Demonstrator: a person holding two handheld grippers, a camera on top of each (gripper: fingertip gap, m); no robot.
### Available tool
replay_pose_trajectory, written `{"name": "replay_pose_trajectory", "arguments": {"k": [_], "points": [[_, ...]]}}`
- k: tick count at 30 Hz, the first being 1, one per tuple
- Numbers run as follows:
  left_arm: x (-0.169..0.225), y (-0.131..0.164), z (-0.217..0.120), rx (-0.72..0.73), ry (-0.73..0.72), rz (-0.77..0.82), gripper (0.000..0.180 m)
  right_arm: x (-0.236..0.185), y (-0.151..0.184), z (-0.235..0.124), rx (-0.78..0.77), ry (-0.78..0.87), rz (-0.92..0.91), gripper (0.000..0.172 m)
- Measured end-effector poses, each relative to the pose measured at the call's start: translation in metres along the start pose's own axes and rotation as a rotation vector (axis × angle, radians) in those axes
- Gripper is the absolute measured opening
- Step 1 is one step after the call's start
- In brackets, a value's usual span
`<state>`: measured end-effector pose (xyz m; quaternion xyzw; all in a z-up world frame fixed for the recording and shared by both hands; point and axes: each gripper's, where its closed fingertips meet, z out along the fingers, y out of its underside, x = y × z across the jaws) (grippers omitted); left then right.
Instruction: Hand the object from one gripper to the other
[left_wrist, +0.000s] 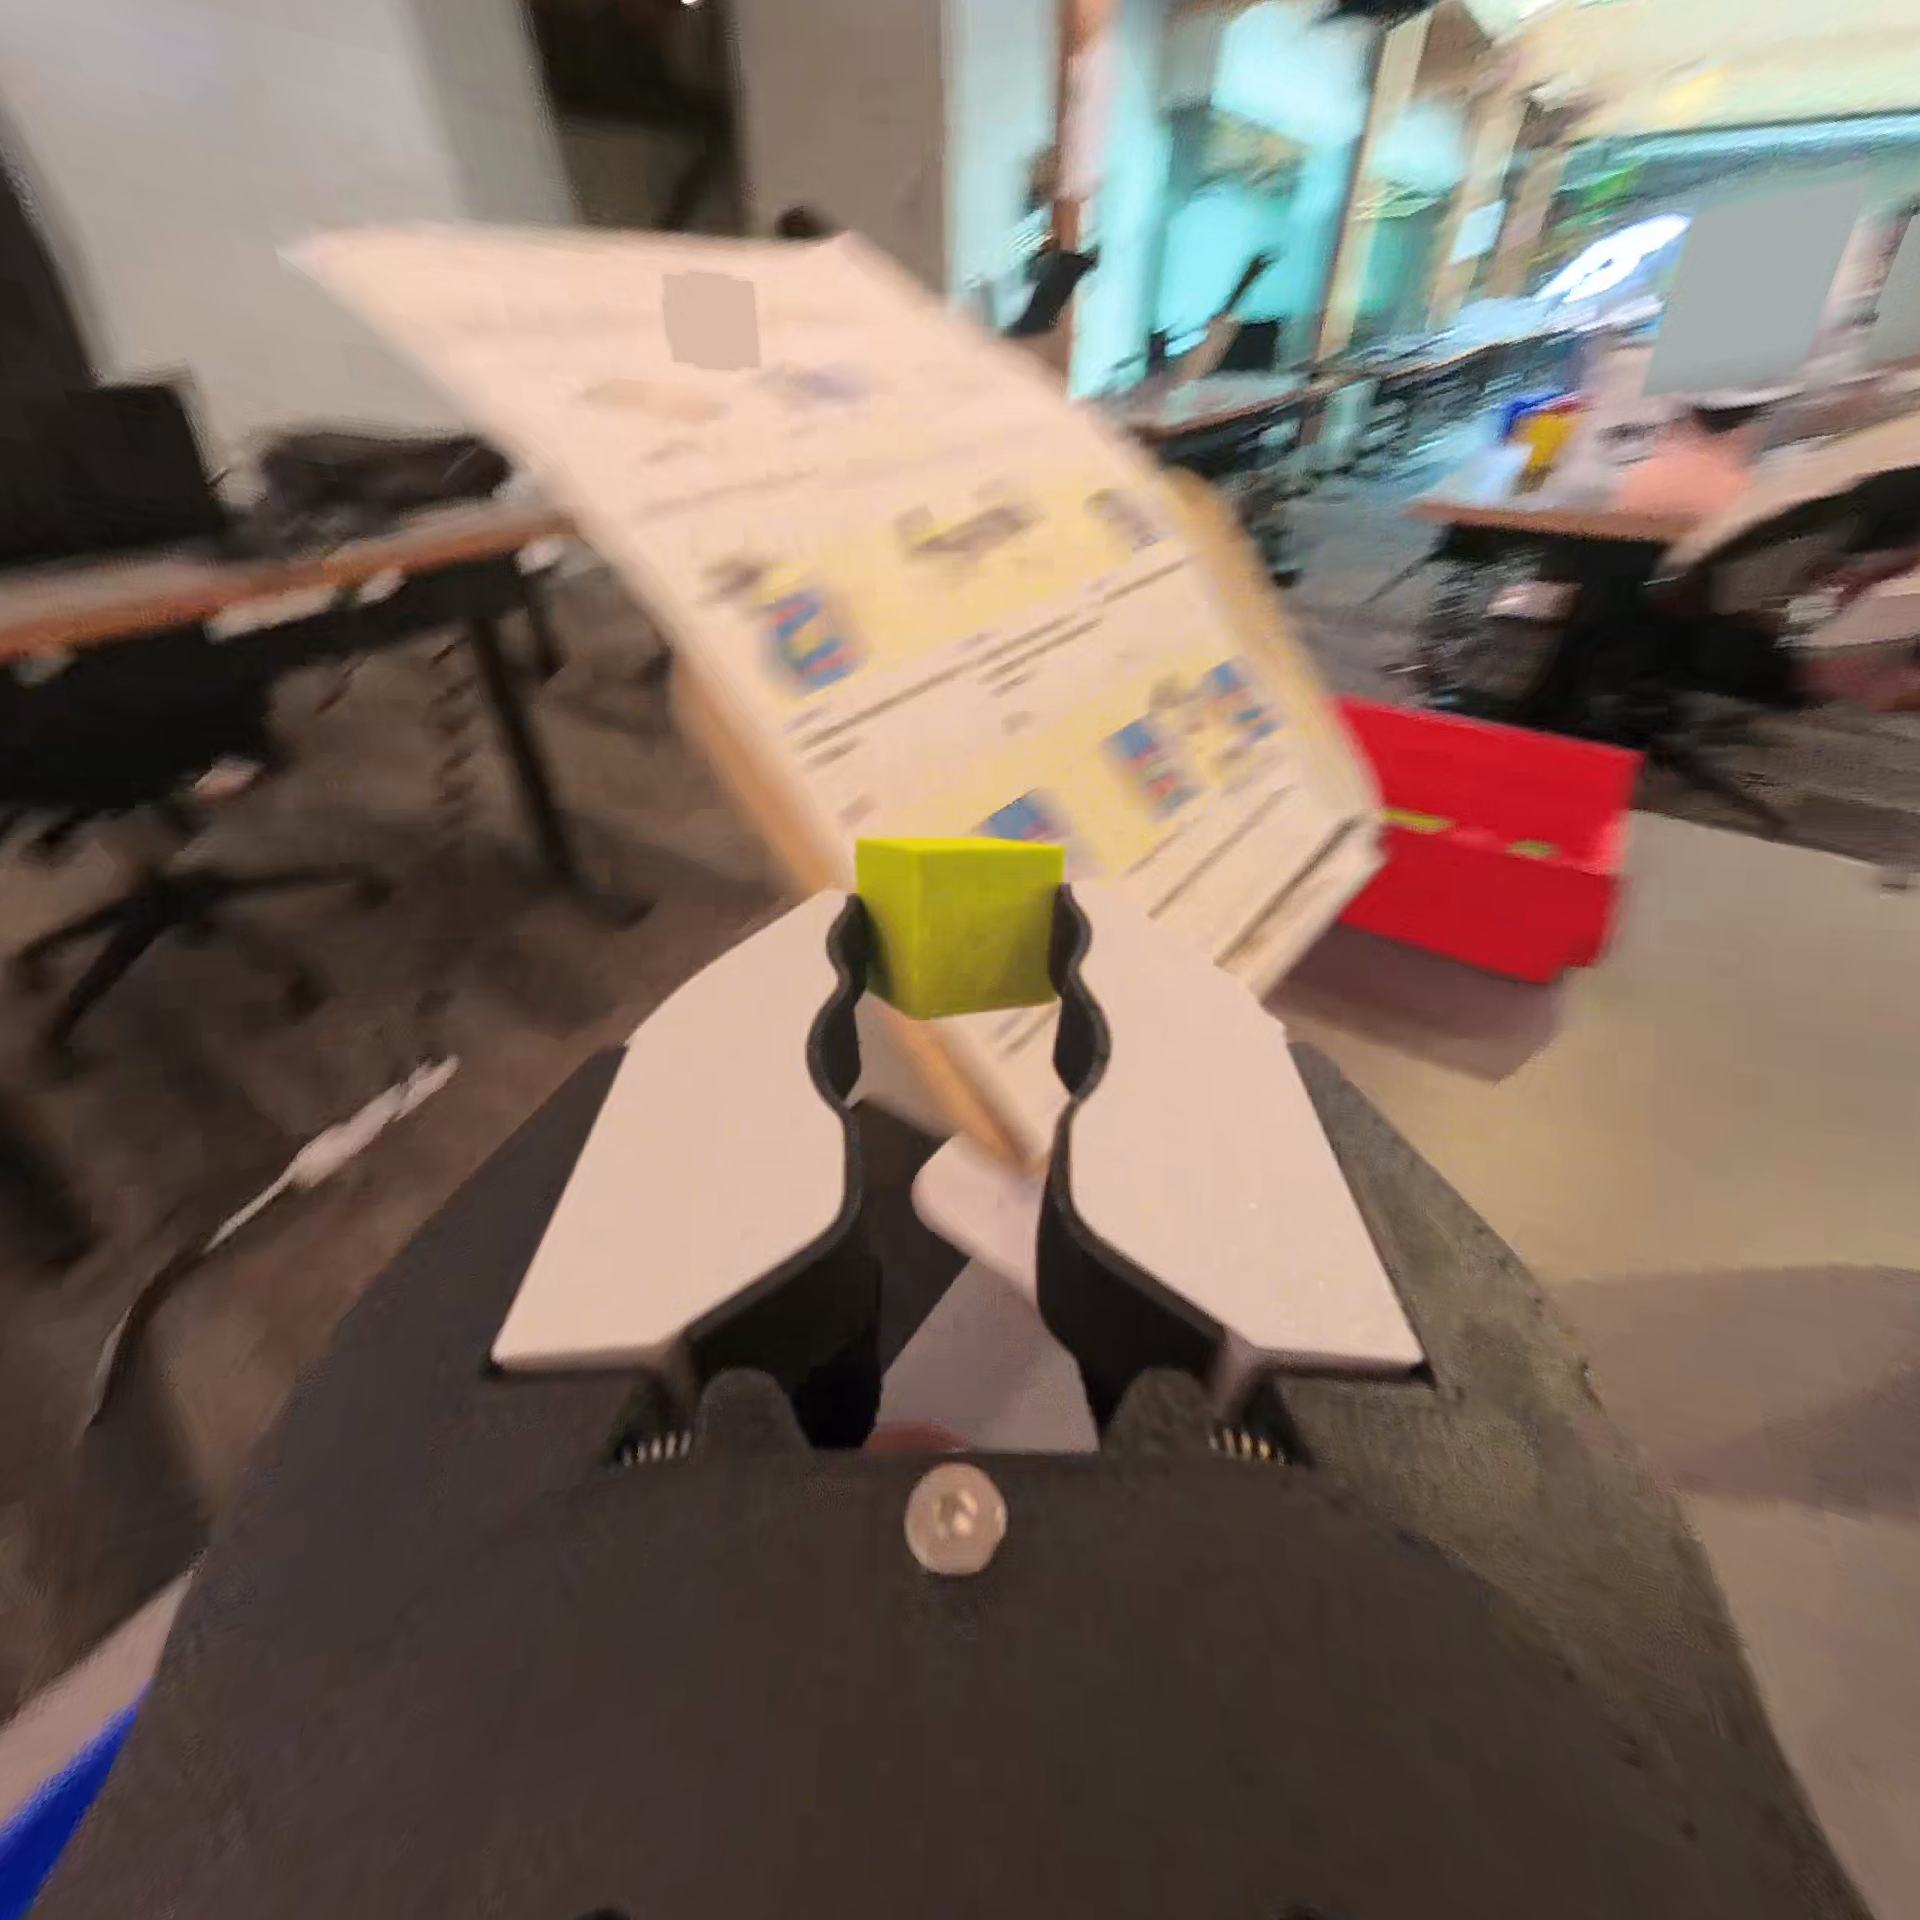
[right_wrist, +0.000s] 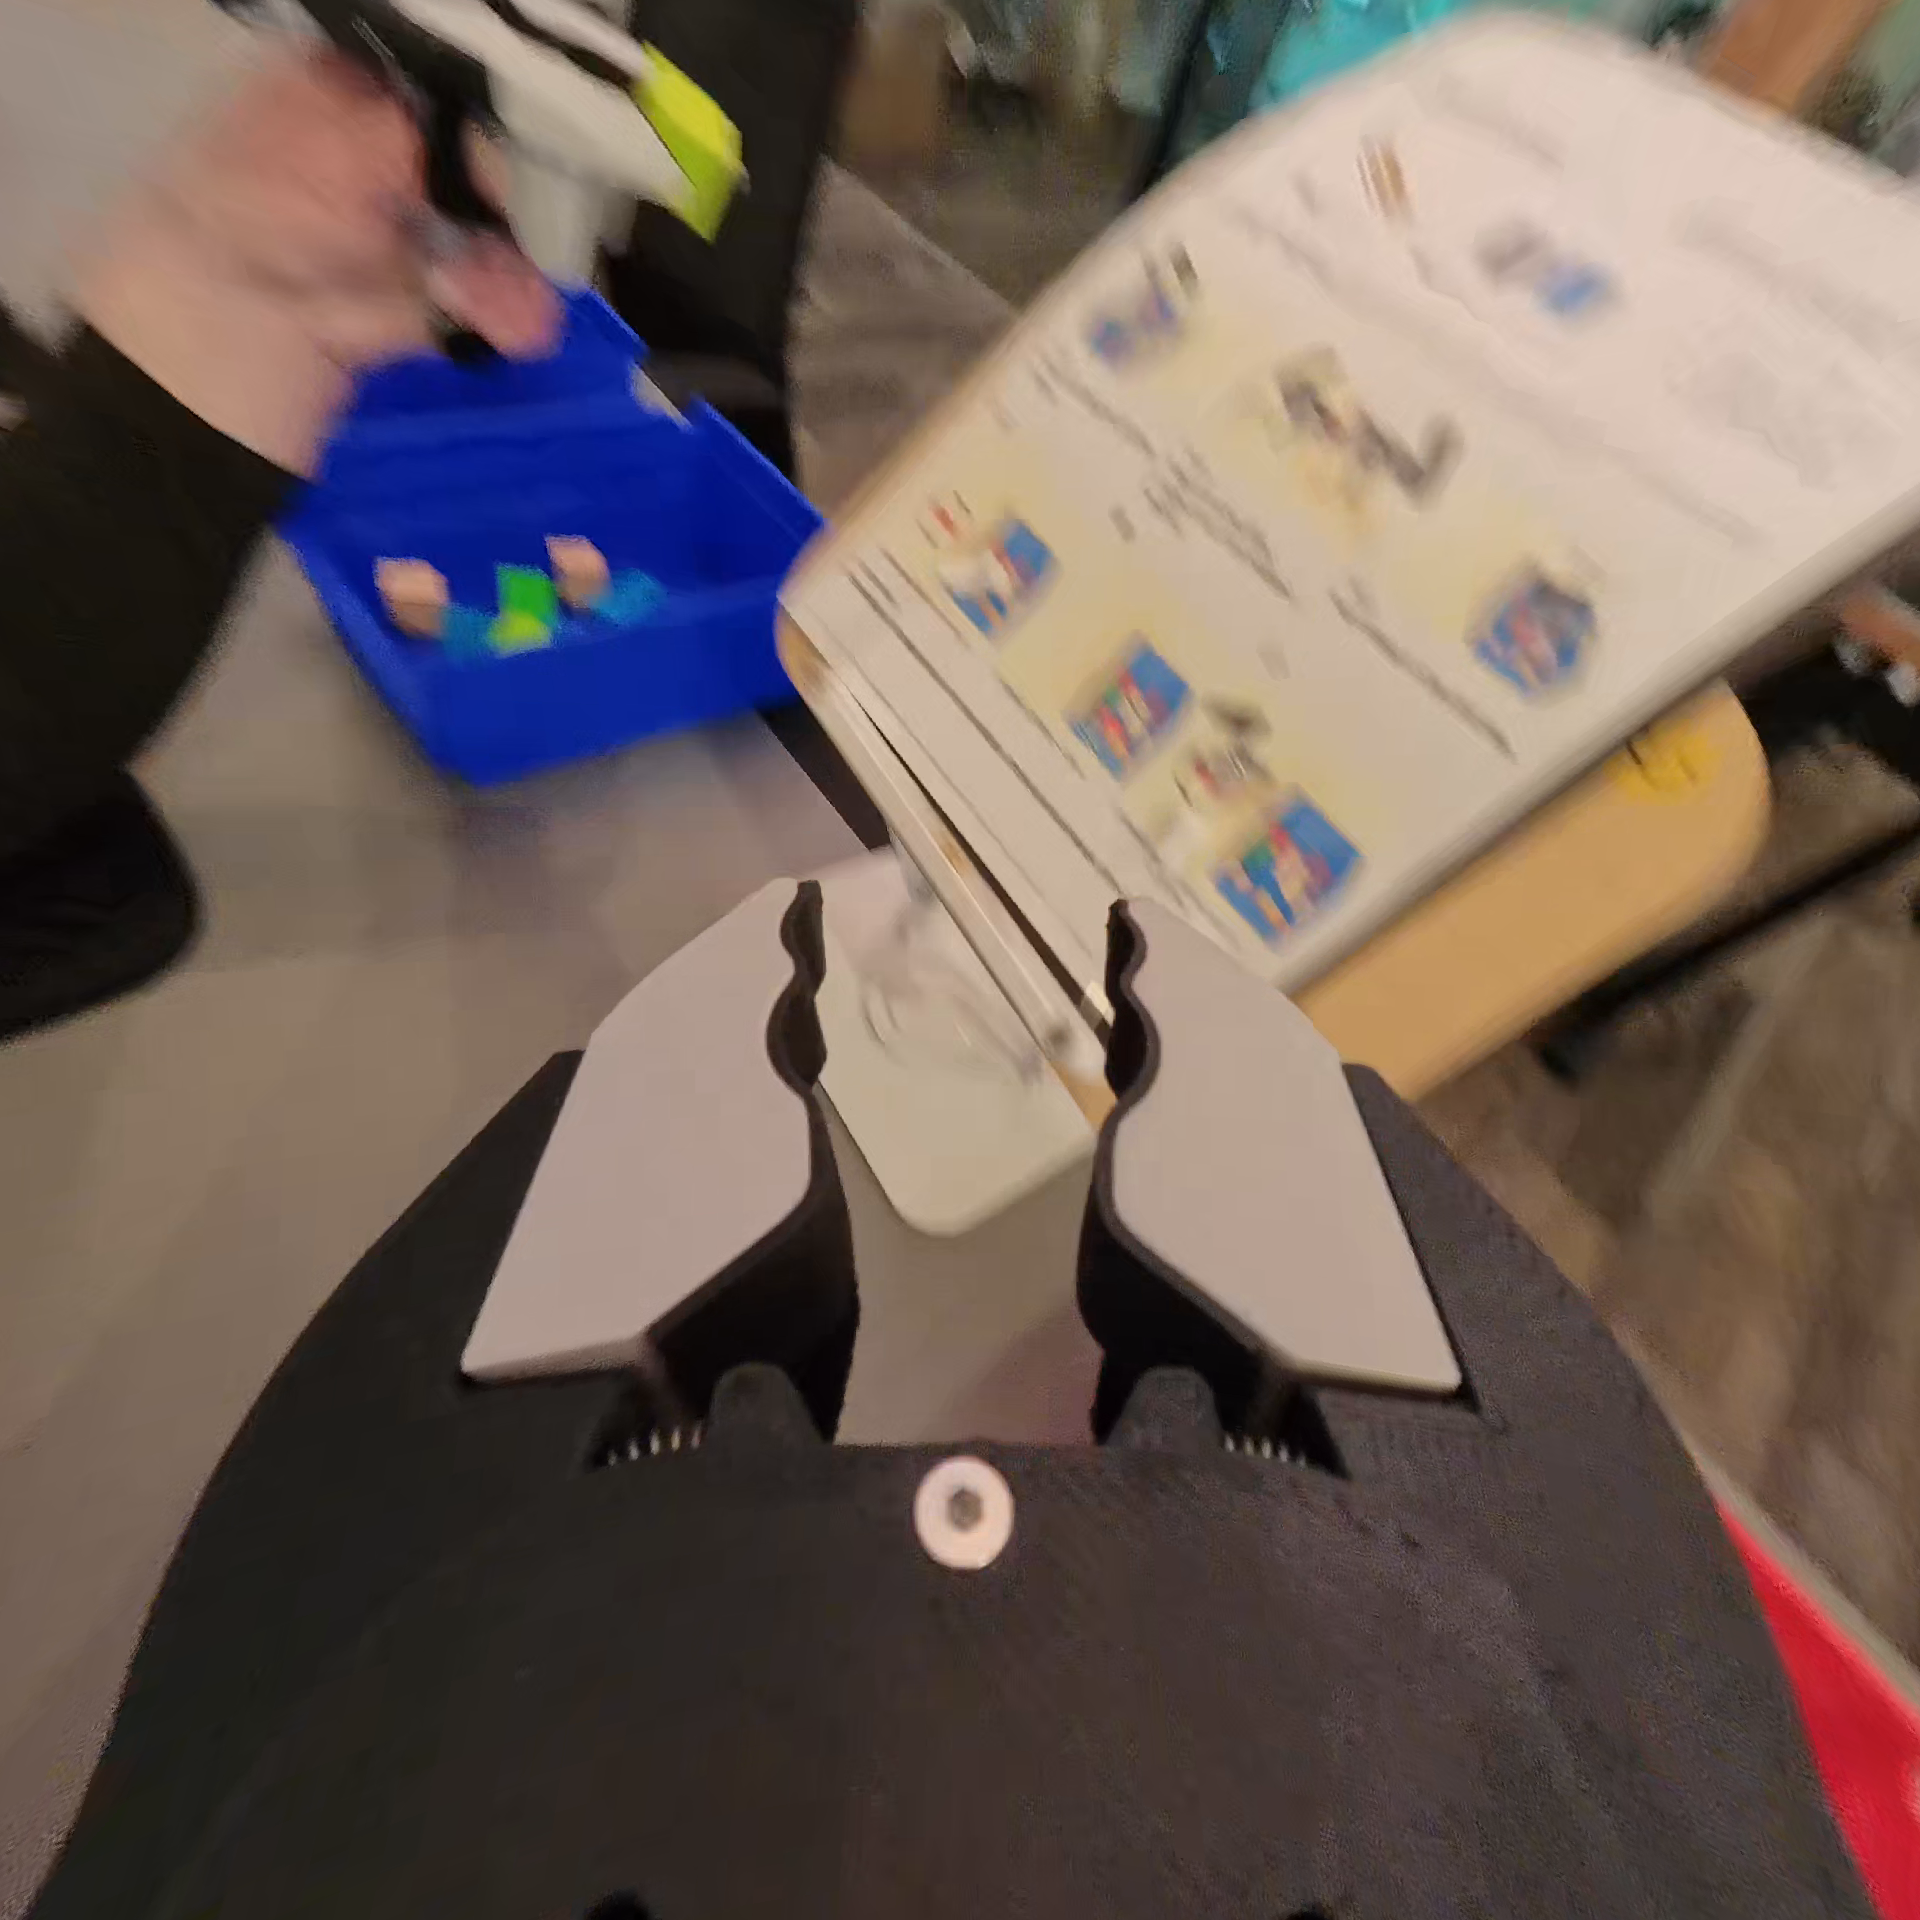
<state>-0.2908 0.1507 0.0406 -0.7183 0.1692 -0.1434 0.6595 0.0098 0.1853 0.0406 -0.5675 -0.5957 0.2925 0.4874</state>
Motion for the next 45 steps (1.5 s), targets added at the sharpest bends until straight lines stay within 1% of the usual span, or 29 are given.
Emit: {"name": "replay_pose_trajectory", "arguments": {"k": [2,5,6,8,10,11,13,14,16,19,21,23,25,27,30,33,35,36,37,38,39,40,41,42,45], "points": [[0.052,-0.022,0.013,0.096,0.171,0.080,0.034,-0.026,-0.033,0.017,0.118,-0.100,-0.021,0.051],[0.115,-0.036,0.027,0.194,0.385,0.138,0.034,-0.054,-0.066,0.042,0.245,-0.227,0.000,0.052],[0.131,-0.037,0.031,0.213,0.435,0.139,0.034,-0.060,-0.074,0.049,0.279,-0.258,0.010,0.052],[0.156,-0.032,0.041,0.189,0.528,0.123,0.034,-0.069,-0.082,0.063,0.313,-0.318,0.029,0.053],[0.172,-0.030,0.048,0.201,0.577,0.126,0.034,-0.076,-0.087,0.072,0.348,-0.376,0.052,0.053],[0.178,-0.030,0.050,0.211,0.599,0.122,0.034,-0.076,-0.086,0.078,0.341,-0.390,0.080,0.053],[0.184,-0.032,0.054,0.242,0.589,0.131,0.034,-0.077,-0.082,0.086,0.311,-0.405,0.133,0.055],[0.184,-0.030,0.058,0.232,0.547,0.164,0.034,-0.077,-0.080,0.088,0.295,-0.400,0.154,0.055],[0.182,-0.024,0.066,0.195,0.429,0.300,0.034,-0.075,-0.077,0.090,0.263,-0.386,0.196,0.052],[0.180,-0.022,0.072,0.149,0.268,0.460,0.034,-0.070,-0.071,0.093,0.201,-0.365,0.262,0.048],[0.179,-0.020,0.075,0.111,0.181,0.561,0.034,-0.069,-0.066,0.095,0.168,-0.358,0.281,0.044],[0.183,-0.016,0.078,0.074,0.143,0.631,0.034,-0.068,-0.062,0.096,0.146,-0.354,0.284,0.037],[0.186,-0.014,0.081,0.063,0.120,0.663,0.034,-0.070,-0.059,0.097,0.138,-0.355,0.282,0.029],[0.185,-0.012,0.083,0.051,0.119,0.662,0.034,-0.068,-0.057,0.097,0.132,-0.338,0.274,0.028],[0.189,-0.012,0.084,0.064,0.155,0.614,0.035,-0.068,-0.056,0.093,0.135,-0.335,0.275,0.027],[0.192,-0.019,0.079,0.107,0.196,0.562,0.038,-0.055,-0.056,0.074,0.168,-0.311,0.283,0.027],[0.186,-0.021,0.075,0.105,0.179,0.556,0.035,-0.032,-0.041,0.049,0.121,-0.232,0.267,0.027],[0.180,-0.022,0.073,0.101,0.160,0.557,0.033,-0.016,-0.029,0.034,0.081,-0.182,0.261,0.027],[0.173,-0.024,0.071,0.102,0.143,0.554,0.031,-0.002,-0.011,0.018,0.003,-0.146,0.263,0.027],[0.169,-0.025,0.069,0.104,0.136,0.544,0.029,0.014,0.015,0.003,-0.108,-0.101,0.268,0.027],[0.165,-0.025,0.068,0.100,0.134,0.534,0.028,0.036,0.043,-0.014,-0.220,-0.017,0.271,0.028],[0.160,-0.025,0.067,0.092,0.118,0.532,0.026,0.057,0.075,-0.032,-0.342,0.072,0.279,0.027],[0.155,-0.024,0.067,0.080,0.097,0.539,0.024,0.072,0.111,-0.049,-0.483,0.122,0.302,0.027],[0.152,-0.023,0.068,0.069,0.089,0.541,0.024,0.082,0.143,-0.063,-0.595,0.139,0.346,0.027],[0.147,-0.019,0.069,0.044,0.078,0.543,0.021,0.109,0.228,-0.092,-0.813,0.196,0.485,0.027]]}}
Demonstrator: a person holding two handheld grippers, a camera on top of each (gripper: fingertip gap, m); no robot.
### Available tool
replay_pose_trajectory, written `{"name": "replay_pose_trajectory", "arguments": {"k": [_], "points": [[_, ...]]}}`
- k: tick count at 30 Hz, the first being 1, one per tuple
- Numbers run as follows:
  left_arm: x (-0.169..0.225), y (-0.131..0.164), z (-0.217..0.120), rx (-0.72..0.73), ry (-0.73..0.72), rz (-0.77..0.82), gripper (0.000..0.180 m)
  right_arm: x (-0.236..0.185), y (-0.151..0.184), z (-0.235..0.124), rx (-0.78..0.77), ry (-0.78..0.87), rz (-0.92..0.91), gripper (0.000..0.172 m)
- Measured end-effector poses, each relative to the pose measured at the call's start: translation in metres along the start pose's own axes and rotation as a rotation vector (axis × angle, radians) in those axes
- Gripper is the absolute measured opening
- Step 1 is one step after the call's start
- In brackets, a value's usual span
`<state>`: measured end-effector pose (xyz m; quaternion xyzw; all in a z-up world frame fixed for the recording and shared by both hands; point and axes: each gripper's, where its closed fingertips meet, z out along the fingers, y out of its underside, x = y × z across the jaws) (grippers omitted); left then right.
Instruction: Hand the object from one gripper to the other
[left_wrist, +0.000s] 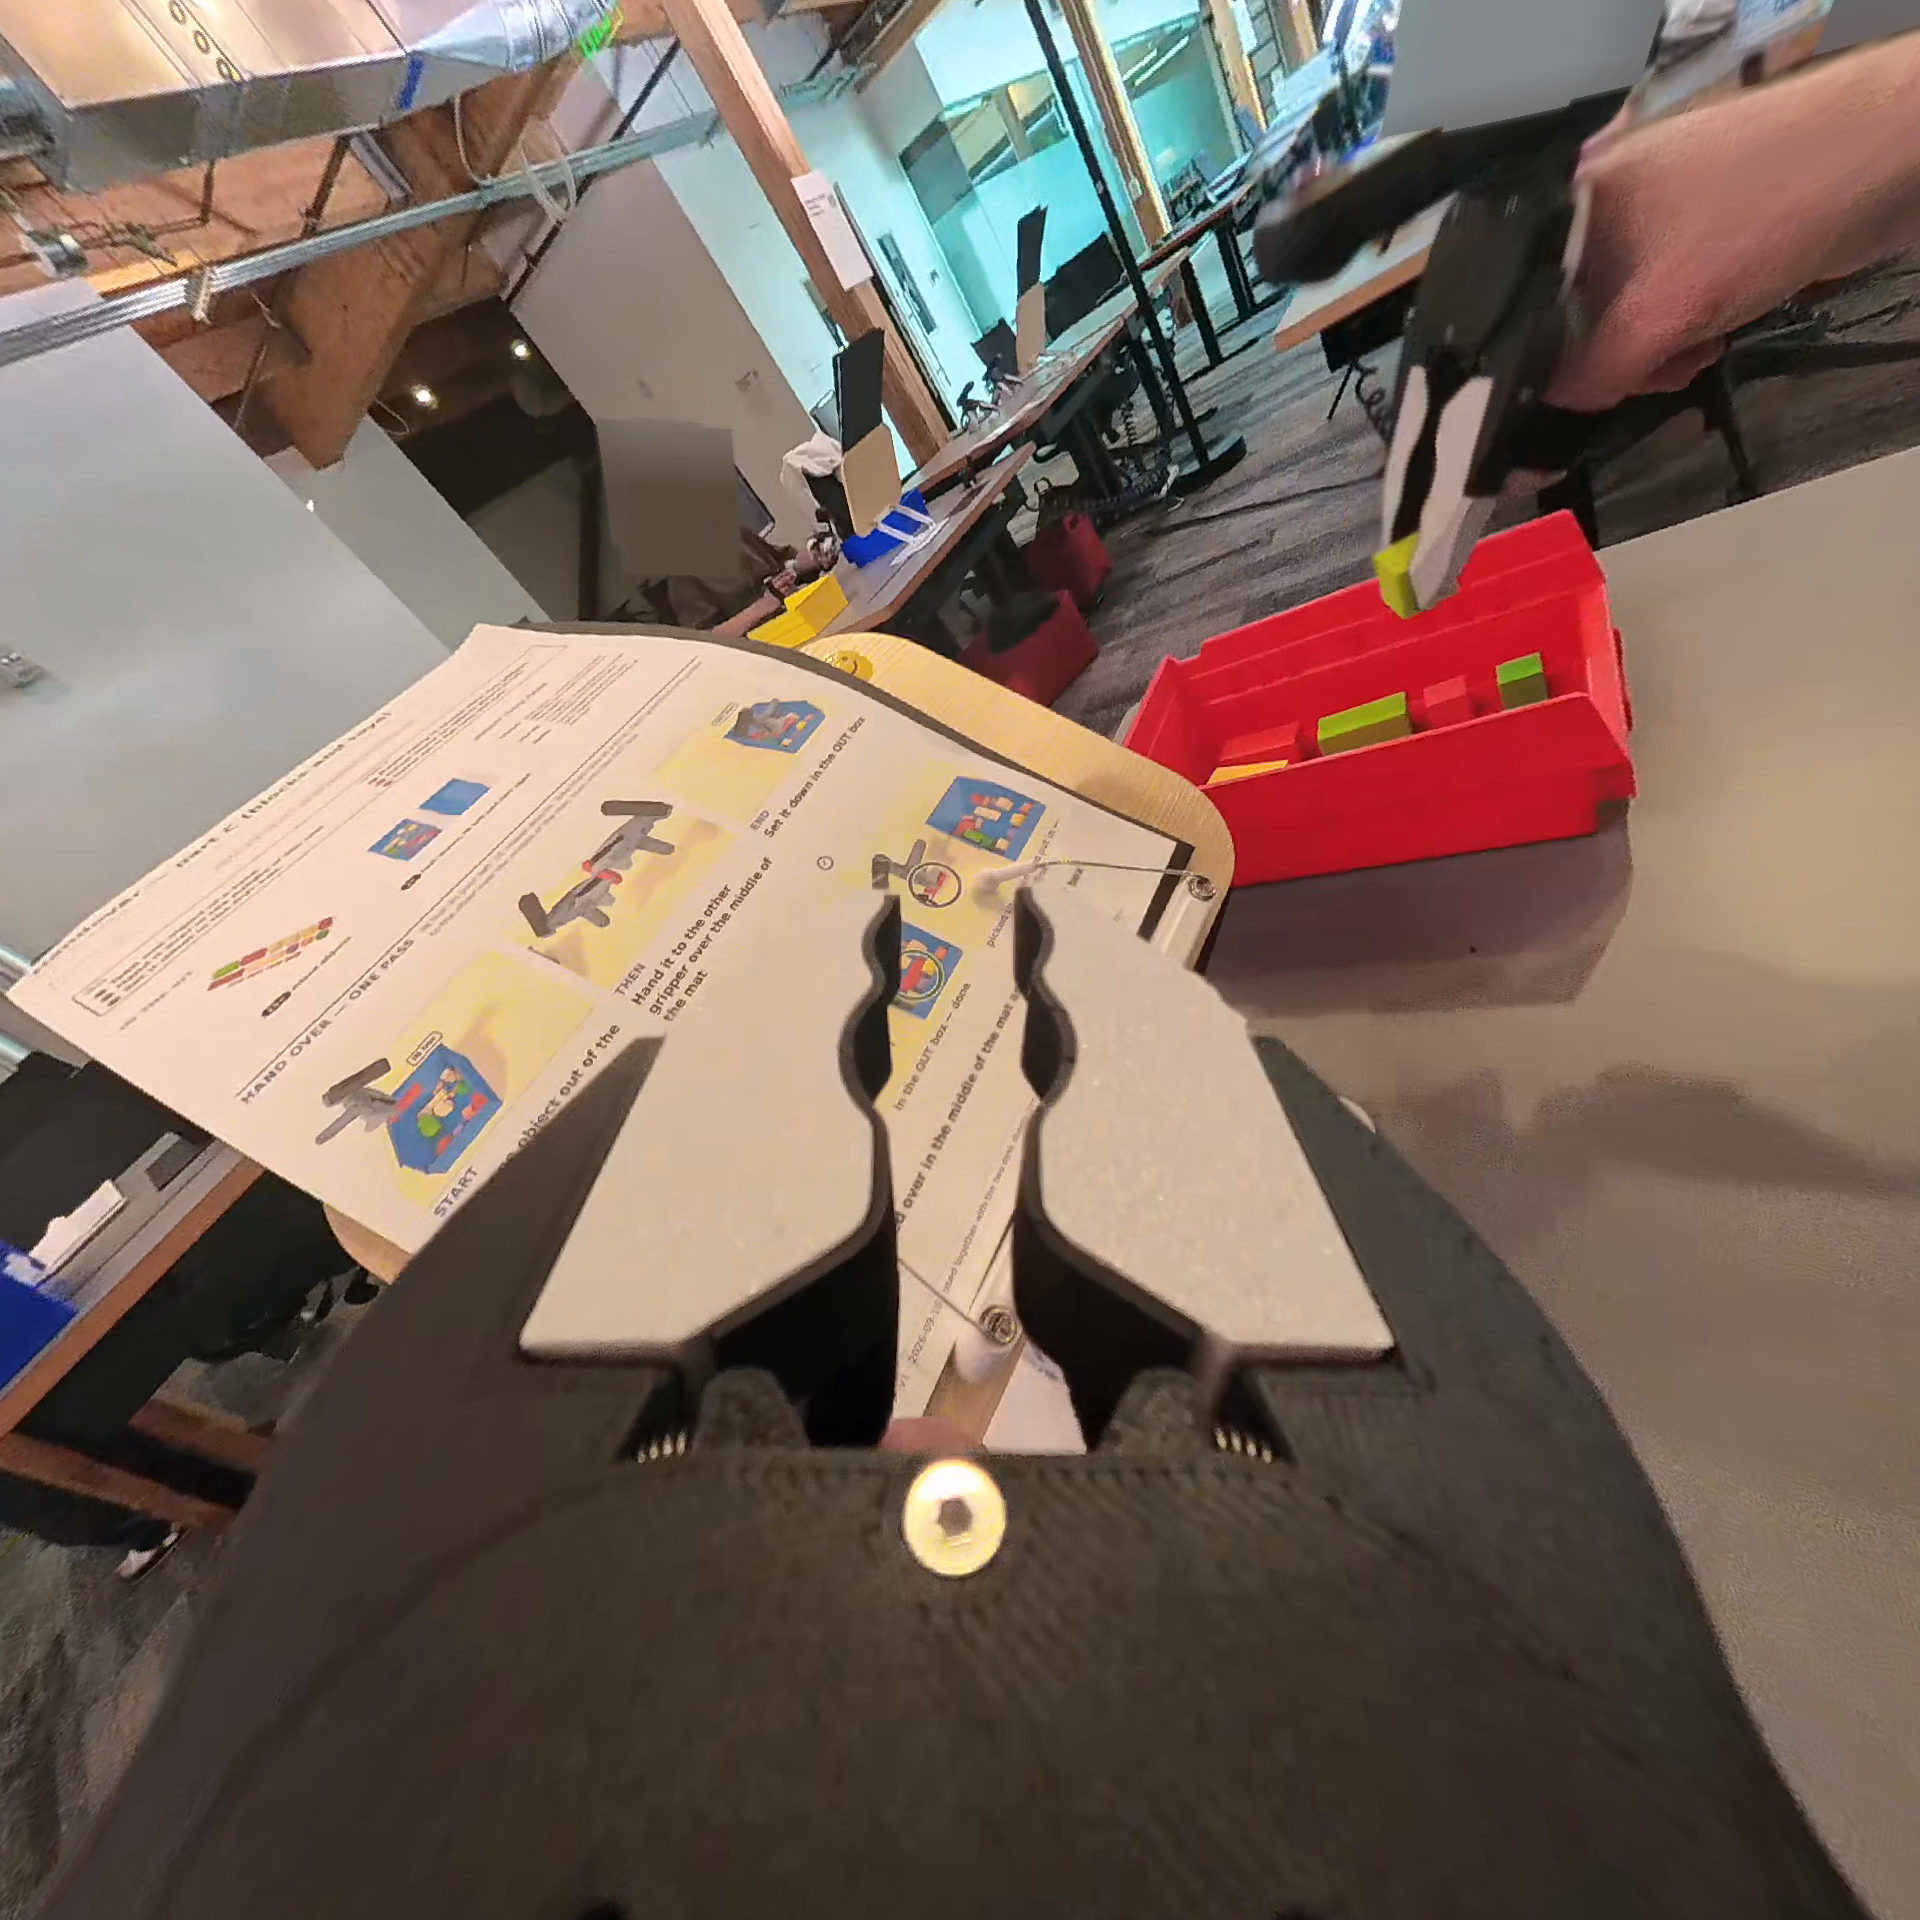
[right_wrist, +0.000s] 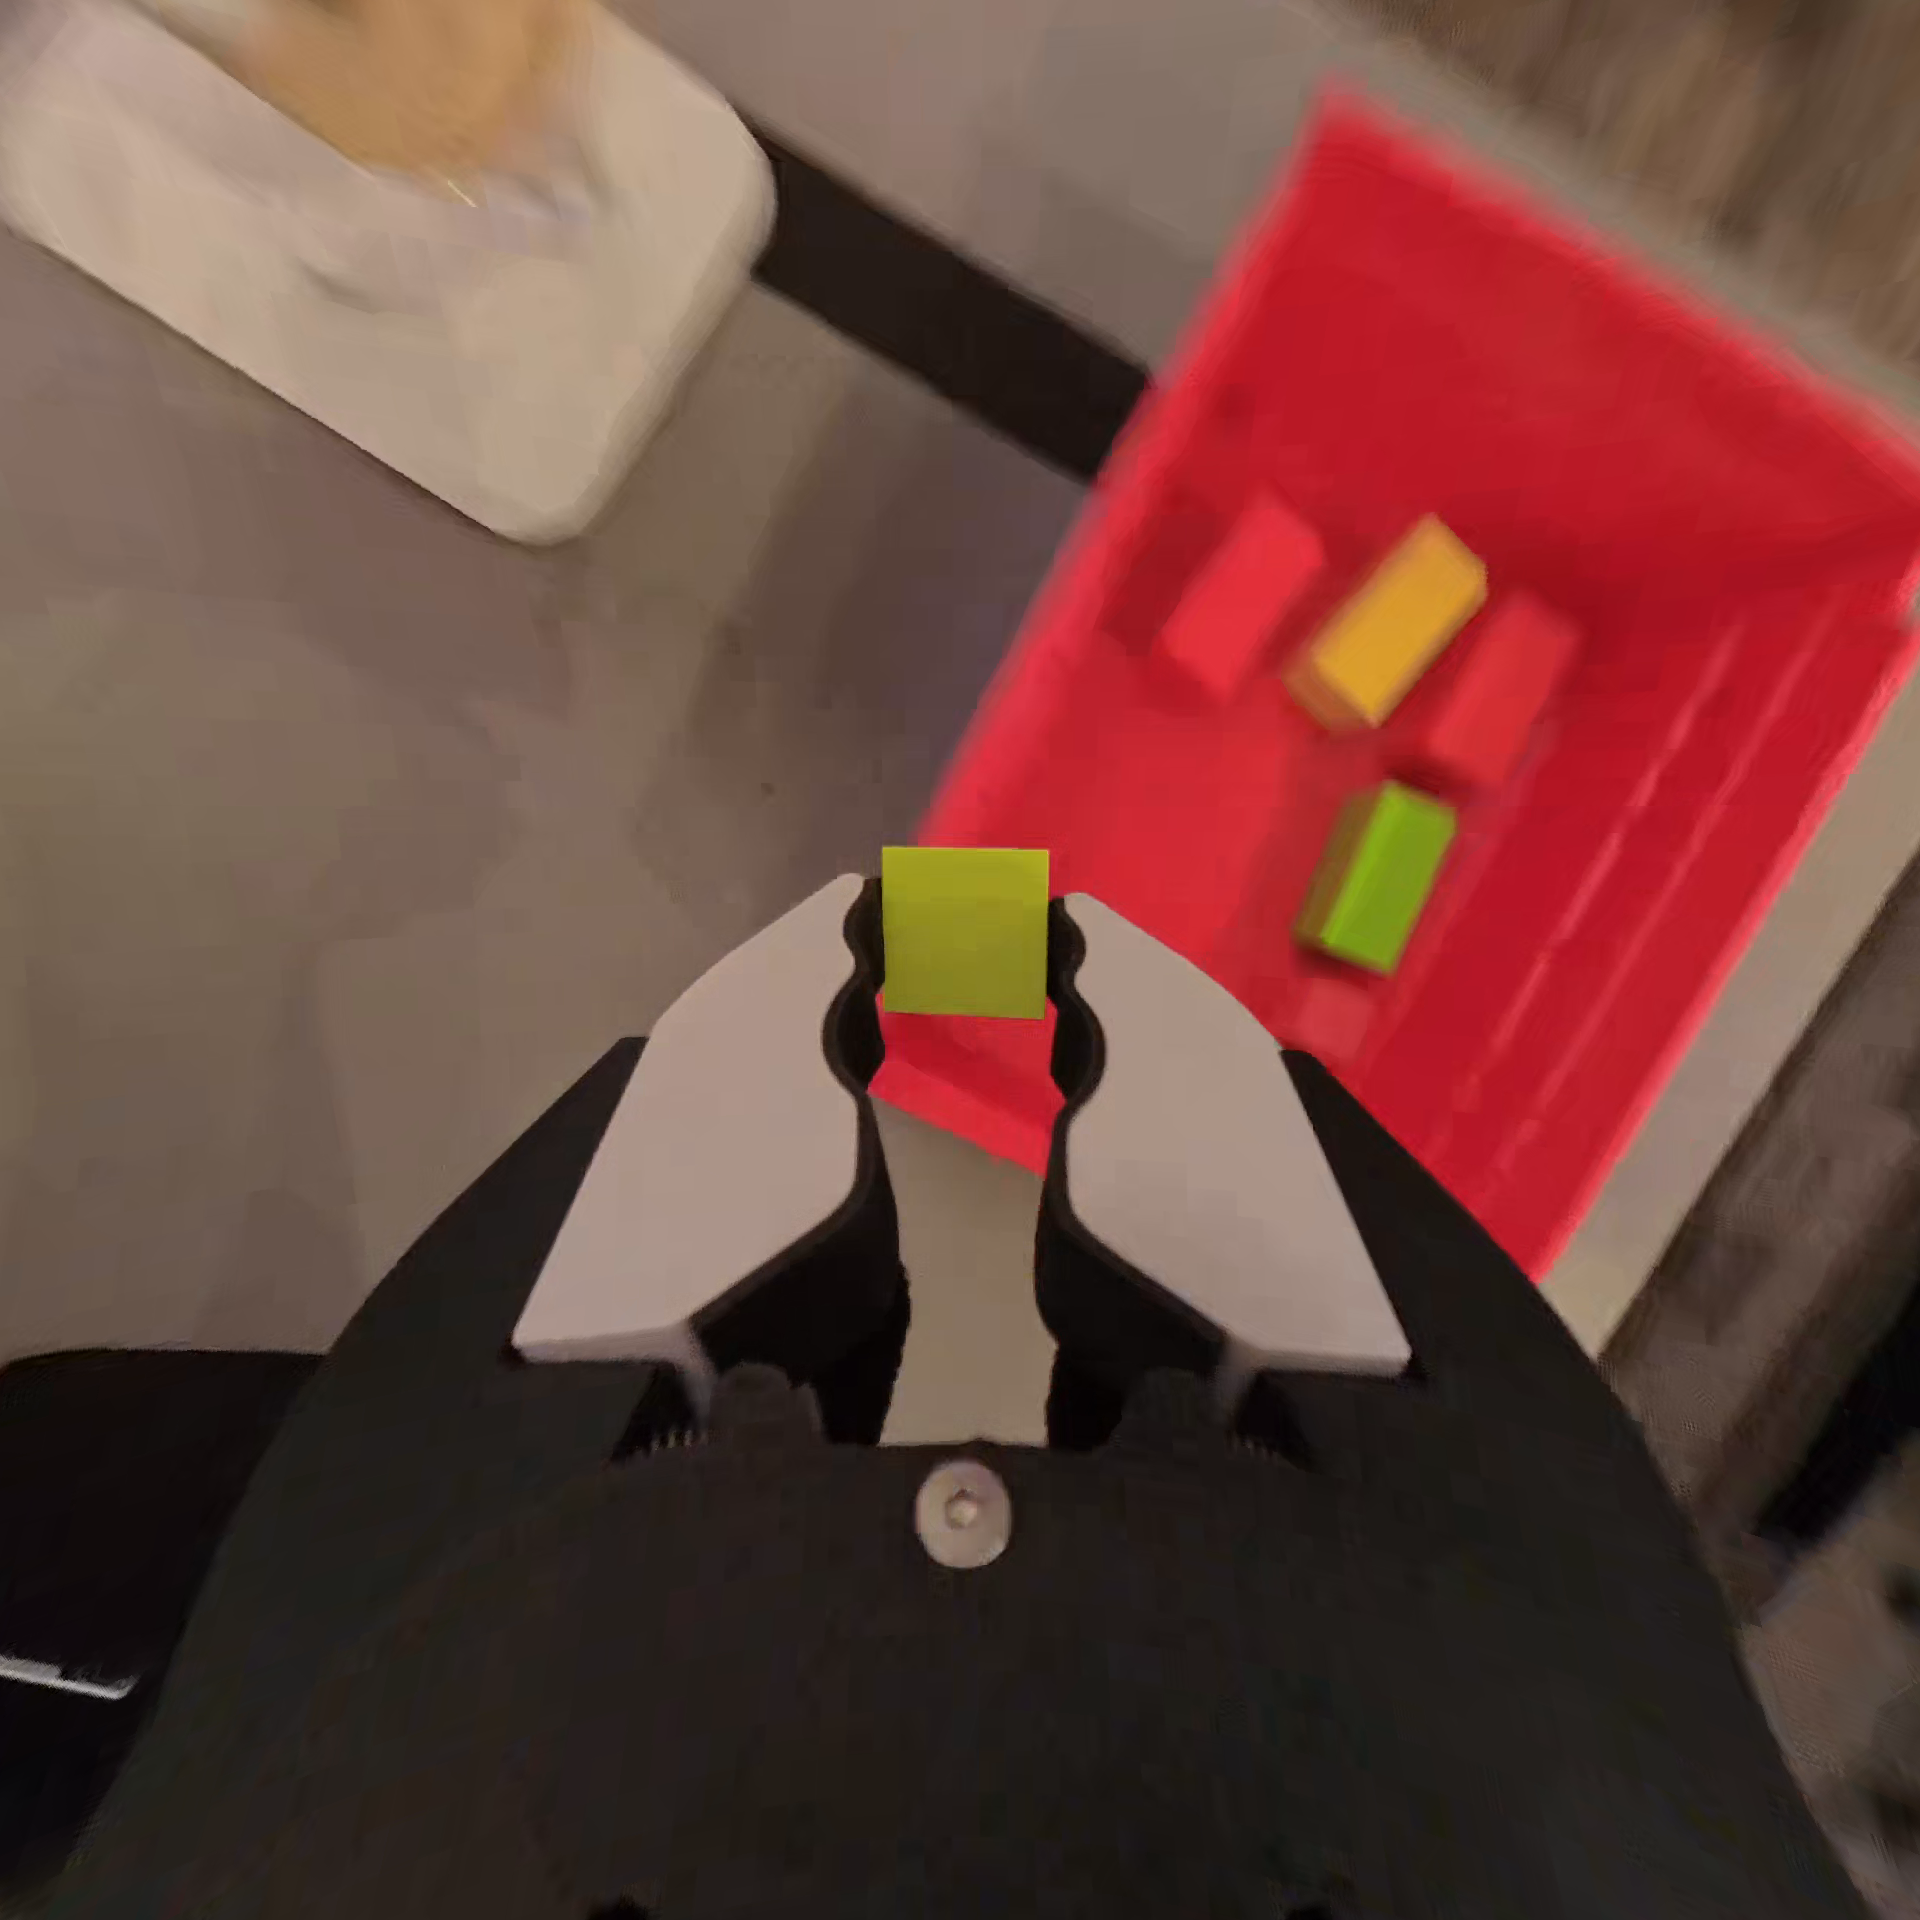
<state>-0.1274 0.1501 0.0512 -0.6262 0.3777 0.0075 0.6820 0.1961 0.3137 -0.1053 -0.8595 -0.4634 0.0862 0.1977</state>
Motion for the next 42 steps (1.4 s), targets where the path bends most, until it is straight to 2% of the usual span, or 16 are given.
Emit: {"name": "replay_pose_trajectory", "arguments": {"k": [2,5,13,21,26,28,34,37,42], "points": [[0.000,0.005,0.001,-0.026,0.006,-0.003,0.020,0.028,0.027,0.029,-0.102,0.005,0.082,0.027],[-0.004,0.013,0.003,-0.059,-0.007,-0.003,0.021,0.053,0.051,0.067,-0.216,0.007,0.148,0.027],[-0.005,0.026,0.008,-0.100,0.001,-0.006,0.021,0.088,0.019,0.129,-0.231,0.026,0.213,0.027],[-0.026,0.045,-0.001,-0.161,-0.036,-0.031,0.028,0.106,0.023,0.165,-0.225,0.049,0.267,0.027],[-0.040,0.063,-0.013,-0.242,-0.055,-0.063,0.031,0.108,0.026,0.167,-0.177,0.051,0.294,0.029],[-0.045,0.071,-0.019,-0.277,-0.060,-0.082,0.034,0.105,0.027,0.166,-0.180,0.040,0.299,0.039],[-0.070,0.109,-0.051,-0.433,-0.110,-0.124,0.043,0.099,0.025,0.149,-0.145,0.054,0.277,0.047],[-0.085,0.148,-0.083,-0.602,-0.156,-0.180,0.048,0.093,0.020,0.133,-0.100,0.069,0.251,0.048],[-0.090,0.241,-0.147,-1.001,-0.192,-0.371,0.056,0.082,0.010,0.110,-0.037,0.082,0.203,0.047]]}}
